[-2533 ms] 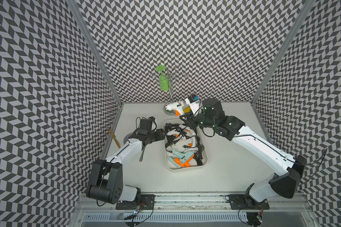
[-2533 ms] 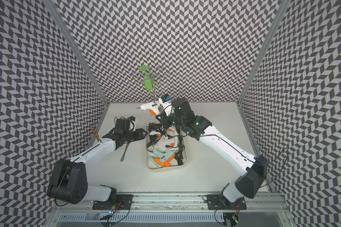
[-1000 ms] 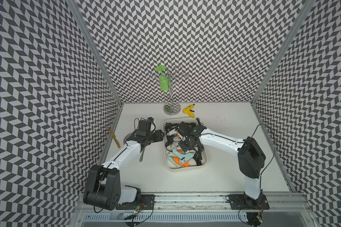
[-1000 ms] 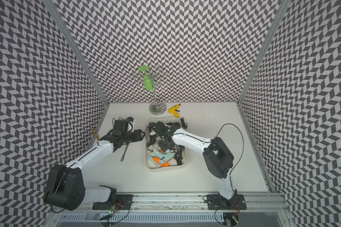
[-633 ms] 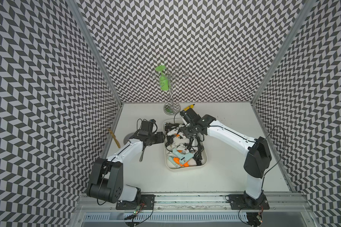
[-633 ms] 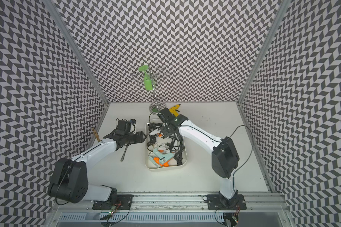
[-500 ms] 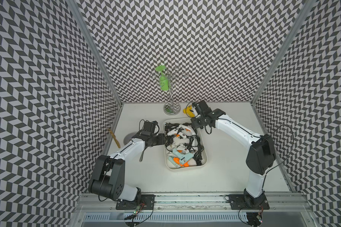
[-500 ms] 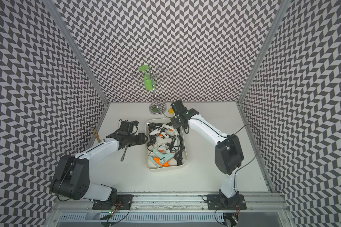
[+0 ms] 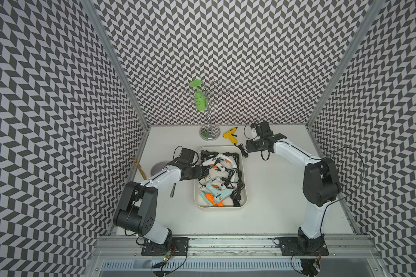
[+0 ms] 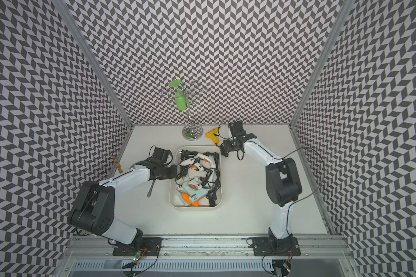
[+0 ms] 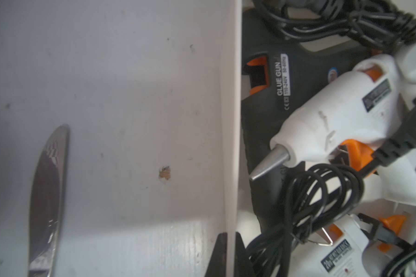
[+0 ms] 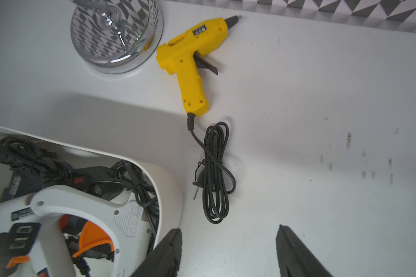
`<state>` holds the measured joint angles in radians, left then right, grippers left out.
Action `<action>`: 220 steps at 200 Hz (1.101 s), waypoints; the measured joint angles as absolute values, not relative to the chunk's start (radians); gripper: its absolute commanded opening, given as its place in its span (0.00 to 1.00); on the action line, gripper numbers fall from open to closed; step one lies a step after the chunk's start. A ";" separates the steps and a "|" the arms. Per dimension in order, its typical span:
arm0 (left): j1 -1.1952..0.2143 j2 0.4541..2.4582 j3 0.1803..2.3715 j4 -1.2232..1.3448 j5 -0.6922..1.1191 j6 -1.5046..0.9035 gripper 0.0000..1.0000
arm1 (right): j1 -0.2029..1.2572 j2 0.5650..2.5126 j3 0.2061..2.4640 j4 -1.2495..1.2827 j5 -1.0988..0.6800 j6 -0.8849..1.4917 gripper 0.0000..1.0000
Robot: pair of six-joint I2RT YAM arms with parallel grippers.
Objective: Put the hot melt glue gun into the storage box
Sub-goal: Move the storage box to the center of the board, then move the hot melt adhesive gun to the center of the board.
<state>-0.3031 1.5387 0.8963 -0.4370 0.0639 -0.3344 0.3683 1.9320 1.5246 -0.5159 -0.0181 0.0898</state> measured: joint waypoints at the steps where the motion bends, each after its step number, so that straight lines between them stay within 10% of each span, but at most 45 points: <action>1: -0.303 1.538 0.896 -0.440 0.062 -0.333 0.00 | 0.369 1.933 1.522 -0.513 -0.018 0.089 0.70; 104: -0.255 1.474 0.873 -0.550 -0.034 -0.331 0.00 | 0.390 2.164 1.556 -0.365 -0.038 0.026 0.74; 220: -0.255 1.546 0.946 -0.556 -0.020 -0.298 0.00 | 0.392 1.980 1.262 -0.311 0.081 0.082 0.28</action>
